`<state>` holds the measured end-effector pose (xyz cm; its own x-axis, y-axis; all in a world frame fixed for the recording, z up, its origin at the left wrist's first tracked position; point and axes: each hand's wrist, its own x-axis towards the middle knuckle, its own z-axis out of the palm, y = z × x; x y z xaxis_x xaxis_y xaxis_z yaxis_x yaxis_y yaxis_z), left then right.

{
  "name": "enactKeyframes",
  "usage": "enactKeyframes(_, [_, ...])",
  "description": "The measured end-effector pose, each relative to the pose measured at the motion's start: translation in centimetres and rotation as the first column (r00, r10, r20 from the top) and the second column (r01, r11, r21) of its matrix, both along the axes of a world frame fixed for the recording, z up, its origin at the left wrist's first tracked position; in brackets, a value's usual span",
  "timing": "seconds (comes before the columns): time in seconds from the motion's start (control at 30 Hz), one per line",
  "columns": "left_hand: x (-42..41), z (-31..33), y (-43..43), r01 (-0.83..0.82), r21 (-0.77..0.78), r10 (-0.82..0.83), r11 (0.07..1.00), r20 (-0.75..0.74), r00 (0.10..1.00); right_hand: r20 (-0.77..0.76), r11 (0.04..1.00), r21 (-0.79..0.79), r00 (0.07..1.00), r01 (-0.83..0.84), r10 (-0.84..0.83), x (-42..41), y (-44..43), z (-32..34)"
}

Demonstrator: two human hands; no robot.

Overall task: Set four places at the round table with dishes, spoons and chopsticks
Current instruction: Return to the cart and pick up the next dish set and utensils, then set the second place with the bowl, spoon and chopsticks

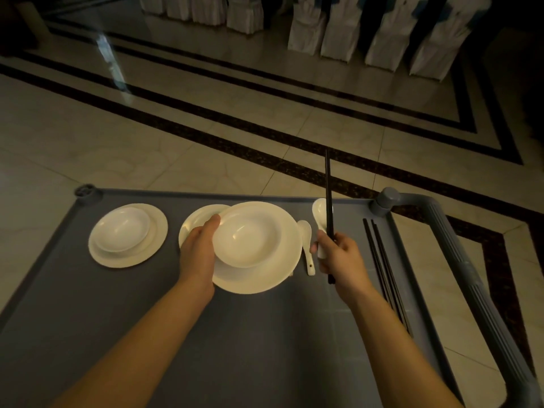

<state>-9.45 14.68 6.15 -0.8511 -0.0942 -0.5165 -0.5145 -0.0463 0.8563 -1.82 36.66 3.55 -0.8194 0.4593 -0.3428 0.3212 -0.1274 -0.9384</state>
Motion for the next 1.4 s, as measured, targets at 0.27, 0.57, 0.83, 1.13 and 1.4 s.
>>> enactKeyframes(0.27, [0.6, 2.7, -5.8, -0.077, 0.011, 0.077, 0.997, -0.062, 0.995, -0.053, 0.990, 0.074, 0.991, -0.121, 0.125, -0.7, -7.5, 5.0])
enactKeyframes(0.57, [2.8, 7.3, -17.5, -0.310, 0.081, 0.319, 0.947, -0.159, 0.934, -0.133, 0.931, 0.151, 0.926, -0.332, 0.352, -2.6, -18.9, 9.8])
enactKeyframes(0.83, [8.0, 11.7, -28.2, -0.608, 0.105, 0.612, 0.787, -0.258, 0.747, -0.202, 0.780, 0.225, 0.755, -0.584, 0.624, -4.5, -30.3, 13.3])
enactKeyframes(1.13, [20.7, 15.4, -36.1, -0.908, 0.134, 0.898, 0.396, -0.264, 0.352, -0.263, 0.414, 0.221, 0.355, -0.883, 0.897, -1.4, -43.3, 16.7])
enactKeyframes(1.4, [37.4, 16.8, -37.7, -0.995, 0.087, 0.966, -0.048, -0.248, -0.068, -0.281, -0.025, 0.235, -0.093, -0.972, 0.955, 9.9, -53.3, 17.3])
